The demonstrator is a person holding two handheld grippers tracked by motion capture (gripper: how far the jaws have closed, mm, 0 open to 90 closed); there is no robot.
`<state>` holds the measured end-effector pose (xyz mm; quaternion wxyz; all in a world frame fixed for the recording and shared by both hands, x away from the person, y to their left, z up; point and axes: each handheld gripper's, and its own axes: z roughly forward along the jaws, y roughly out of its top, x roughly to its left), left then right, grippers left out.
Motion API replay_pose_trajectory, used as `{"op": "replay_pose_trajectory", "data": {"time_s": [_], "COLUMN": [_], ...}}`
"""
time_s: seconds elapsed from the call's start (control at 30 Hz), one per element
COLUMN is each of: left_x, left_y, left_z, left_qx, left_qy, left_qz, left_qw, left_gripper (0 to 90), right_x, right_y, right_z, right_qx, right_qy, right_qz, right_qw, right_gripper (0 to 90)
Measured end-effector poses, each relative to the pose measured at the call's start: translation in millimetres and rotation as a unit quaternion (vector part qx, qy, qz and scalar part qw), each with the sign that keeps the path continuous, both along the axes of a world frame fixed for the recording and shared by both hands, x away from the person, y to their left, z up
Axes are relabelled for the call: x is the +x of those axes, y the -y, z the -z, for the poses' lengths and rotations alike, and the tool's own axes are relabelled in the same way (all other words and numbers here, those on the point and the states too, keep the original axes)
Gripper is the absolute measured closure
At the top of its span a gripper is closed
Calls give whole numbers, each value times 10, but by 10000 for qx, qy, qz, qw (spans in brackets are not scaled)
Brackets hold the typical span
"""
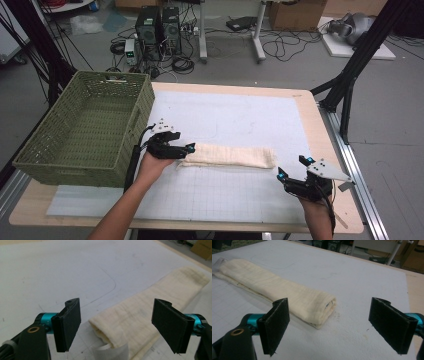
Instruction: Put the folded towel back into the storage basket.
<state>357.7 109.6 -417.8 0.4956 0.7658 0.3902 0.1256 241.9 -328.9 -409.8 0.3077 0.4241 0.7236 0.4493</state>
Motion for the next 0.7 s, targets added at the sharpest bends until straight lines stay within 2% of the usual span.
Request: {"op": "replay_pose_trajectory", "data": {"time_s": [0.13,0.3,0.4,0.5,0.63,0.7], "left_x": [29,44,48,48,17,0], "left_y": [20,73,103,123,148,159], "left_z": [128,227,264,300,299,295], "left_qx": [226,443,558,633,881,914], "left_qy": [-294,-477,-489,-545,-374,-330], "left_qz": [-77,-75,-128,-37,37,141], "left_qw": [9993,9979,9972,9965,9954,9952], "left_gripper": [258,269,306,338,401,491], "right_x": [-4,-4,3,2,8,11], "right_y": [5,4,3,-1,7,3], "right_z": [3,5,7,9,11,15], "right_qx": [28,26,17,32,13,18], "right_qy": [-25,-55,-34,-60,-53,-59], "right_qz": [13,8,-16,-6,-10,-14], "right_qw": [10000,10000,10000,10000,10000,10000], "right_gripper": [156,156,156,156,156,156]}}
